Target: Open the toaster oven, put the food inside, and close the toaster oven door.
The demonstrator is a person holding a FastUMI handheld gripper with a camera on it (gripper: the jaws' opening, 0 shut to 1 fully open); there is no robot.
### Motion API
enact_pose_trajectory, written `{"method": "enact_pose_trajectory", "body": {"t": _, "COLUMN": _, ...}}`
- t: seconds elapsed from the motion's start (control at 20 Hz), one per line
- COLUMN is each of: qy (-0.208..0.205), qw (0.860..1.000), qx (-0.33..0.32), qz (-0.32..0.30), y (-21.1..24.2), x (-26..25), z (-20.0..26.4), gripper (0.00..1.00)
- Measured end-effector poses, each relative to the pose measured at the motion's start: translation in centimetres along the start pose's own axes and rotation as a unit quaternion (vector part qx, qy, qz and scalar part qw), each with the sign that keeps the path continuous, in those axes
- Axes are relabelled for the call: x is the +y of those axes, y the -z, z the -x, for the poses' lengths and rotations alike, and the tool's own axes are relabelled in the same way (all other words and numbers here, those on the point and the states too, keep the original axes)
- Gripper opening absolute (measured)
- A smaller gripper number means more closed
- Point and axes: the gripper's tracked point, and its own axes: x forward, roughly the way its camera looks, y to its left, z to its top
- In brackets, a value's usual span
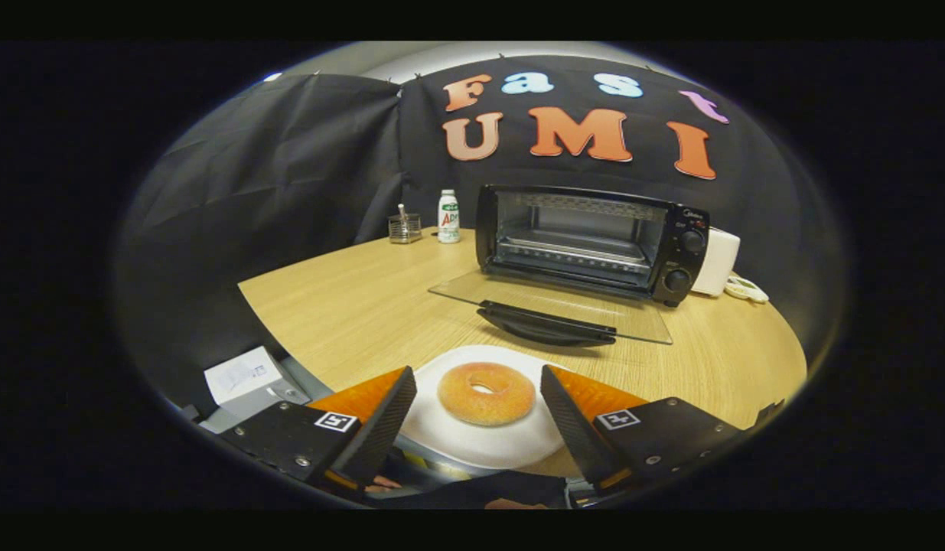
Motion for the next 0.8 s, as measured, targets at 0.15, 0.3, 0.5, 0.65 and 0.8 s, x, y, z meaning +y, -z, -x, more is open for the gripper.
{"method": "enact_pose_trajectory", "body": {"t": 0.15, "qy": 0.012, "qw": 1.0, "qx": 0.024, "qz": -0.004, "y": 1.6, "x": -0.1, "z": -1.0, "gripper": 0.98}}
{"method": "enact_pose_trajectory", "body": {"t": 0.3, "qy": 0.007, "qw": 0.999, "qx": 0.027, "qz": -0.024, "y": 2.1, "x": 0.1, "z": -1.5, "gripper": 0.98}}
{"method": "enact_pose_trajectory", "body": {"t": 0.5, "qy": 0.008, "qw": 0.998, "qx": 0.032, "qz": -0.05, "y": 2.1, "x": -0.4, "z": -1.2, "gripper": 0.73}}
{"method": "enact_pose_trajectory", "body": {"t": 0.65, "qy": -0.011, "qw": 0.996, "qx": 0.02, "qz": -0.088, "y": 0.8, "x": -0.1, "z": -0.6, "gripper": 0.54}}
{"method": "enact_pose_trajectory", "body": {"t": 0.8, "qy": -0.011, "qw": 0.993, "qx": 0.001, "qz": -0.118, "y": -0.9, "x": -0.7, "z": -0.3, "gripper": 0.51}}
